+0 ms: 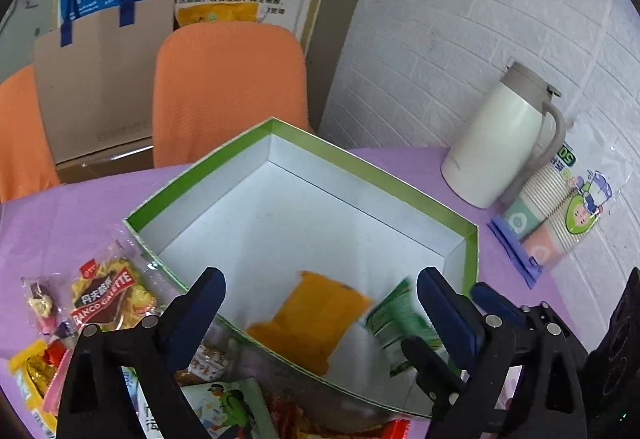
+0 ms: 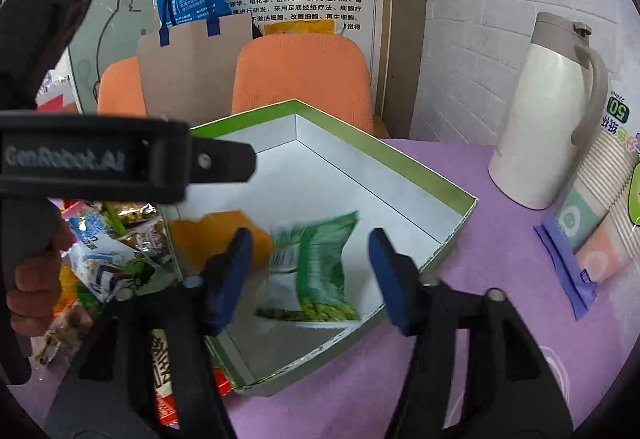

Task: Organize snacks
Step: 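Carry both bags over the green box and open both tools to drop them, then move both tools back from the box to the snack pile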

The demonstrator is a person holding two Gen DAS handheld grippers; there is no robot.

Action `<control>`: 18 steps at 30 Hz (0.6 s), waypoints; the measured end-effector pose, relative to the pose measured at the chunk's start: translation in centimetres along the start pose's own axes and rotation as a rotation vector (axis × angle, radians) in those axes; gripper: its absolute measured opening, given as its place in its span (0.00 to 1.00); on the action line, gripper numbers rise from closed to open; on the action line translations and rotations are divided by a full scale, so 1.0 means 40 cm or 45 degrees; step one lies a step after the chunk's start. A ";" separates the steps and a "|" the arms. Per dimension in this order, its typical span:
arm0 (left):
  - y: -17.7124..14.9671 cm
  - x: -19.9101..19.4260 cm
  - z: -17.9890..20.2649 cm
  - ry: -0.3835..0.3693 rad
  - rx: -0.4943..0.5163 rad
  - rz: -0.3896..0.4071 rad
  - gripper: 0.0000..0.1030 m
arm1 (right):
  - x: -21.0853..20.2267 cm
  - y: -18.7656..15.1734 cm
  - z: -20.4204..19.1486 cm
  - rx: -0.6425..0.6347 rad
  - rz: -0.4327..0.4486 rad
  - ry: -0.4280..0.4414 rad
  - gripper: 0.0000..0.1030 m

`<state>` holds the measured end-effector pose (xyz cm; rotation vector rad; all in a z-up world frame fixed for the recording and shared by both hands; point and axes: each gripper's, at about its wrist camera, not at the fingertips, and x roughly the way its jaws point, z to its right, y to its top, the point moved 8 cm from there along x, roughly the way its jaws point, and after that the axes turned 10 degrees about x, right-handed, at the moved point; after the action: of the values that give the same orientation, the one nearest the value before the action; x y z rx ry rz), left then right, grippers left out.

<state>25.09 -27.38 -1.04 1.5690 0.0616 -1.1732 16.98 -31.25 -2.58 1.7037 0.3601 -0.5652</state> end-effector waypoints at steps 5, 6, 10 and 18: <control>0.000 -0.048 -0.026 0.040 0.026 0.049 0.96 | -0.042 0.000 0.009 0.032 0.011 0.020 0.86; 0.002 -0.064 -0.025 0.032 0.028 0.067 0.96 | -0.054 0.006 0.009 0.037 0.013 0.028 0.86; 0.008 -0.156 -0.022 0.014 0.039 0.155 0.96 | -0.136 0.055 -0.006 0.058 0.106 0.053 0.86; -0.045 -0.380 -0.017 0.059 0.118 0.274 0.96 | -0.365 0.095 -0.052 0.052 0.358 0.120 0.97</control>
<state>16.80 -18.29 8.09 1.6399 -0.1297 -0.9828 7.23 -29.03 8.88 1.7864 0.1721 -0.2882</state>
